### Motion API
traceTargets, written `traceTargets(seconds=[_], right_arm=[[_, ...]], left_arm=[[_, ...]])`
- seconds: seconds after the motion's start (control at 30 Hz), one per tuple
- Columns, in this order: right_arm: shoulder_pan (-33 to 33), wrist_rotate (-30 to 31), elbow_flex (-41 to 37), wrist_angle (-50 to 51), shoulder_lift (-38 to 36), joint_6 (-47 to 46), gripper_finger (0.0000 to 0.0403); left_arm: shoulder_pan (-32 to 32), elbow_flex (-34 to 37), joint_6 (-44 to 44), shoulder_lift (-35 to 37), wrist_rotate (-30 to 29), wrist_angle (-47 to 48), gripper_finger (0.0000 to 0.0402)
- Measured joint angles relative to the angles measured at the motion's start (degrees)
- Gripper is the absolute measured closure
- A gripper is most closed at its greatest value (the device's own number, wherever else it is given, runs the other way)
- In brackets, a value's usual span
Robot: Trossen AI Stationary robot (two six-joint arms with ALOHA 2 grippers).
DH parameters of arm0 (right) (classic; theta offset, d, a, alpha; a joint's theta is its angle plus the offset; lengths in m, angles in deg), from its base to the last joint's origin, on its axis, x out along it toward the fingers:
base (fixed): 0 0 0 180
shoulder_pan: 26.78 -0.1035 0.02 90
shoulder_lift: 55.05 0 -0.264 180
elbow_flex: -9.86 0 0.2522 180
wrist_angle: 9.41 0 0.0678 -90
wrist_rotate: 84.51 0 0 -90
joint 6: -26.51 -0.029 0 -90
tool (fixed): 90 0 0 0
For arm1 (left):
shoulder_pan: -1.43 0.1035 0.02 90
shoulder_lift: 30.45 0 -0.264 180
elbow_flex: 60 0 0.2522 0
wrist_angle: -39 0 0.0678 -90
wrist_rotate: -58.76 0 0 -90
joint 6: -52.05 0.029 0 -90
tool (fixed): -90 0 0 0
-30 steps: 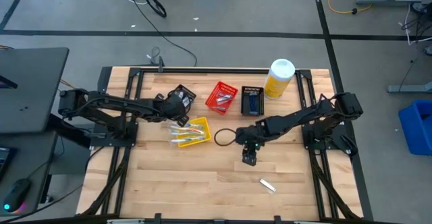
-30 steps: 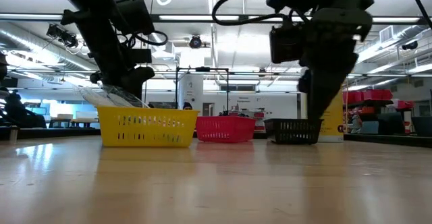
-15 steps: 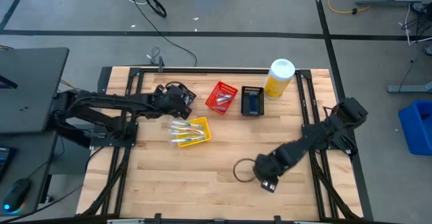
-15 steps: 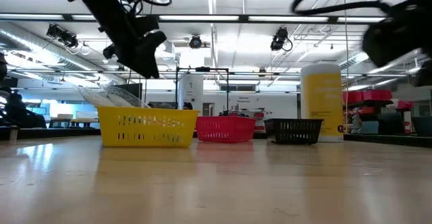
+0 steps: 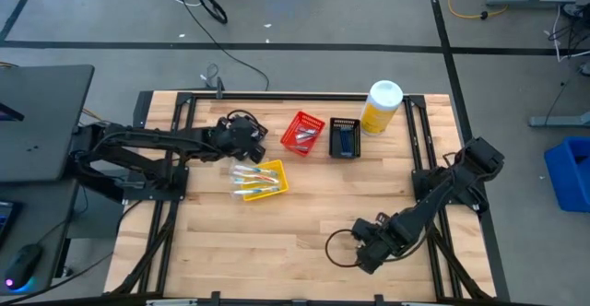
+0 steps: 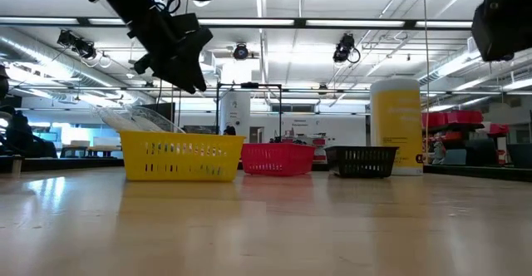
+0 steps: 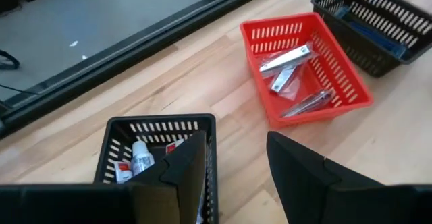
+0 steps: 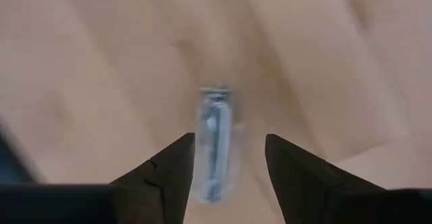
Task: Pick & Place Travel size toiletries
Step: Put the silver nail cutter into the red bin
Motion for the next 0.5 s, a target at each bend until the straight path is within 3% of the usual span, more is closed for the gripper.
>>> traceTargets(seconds=[0.5], right_arm=[[-0.05, 0.63, 0.11, -3.0, 5.89, 8.06, 0.022]], left_arm=[[0.02, 0.0, -3.62, 0.0, 0.21, -1.52, 0.0237]])
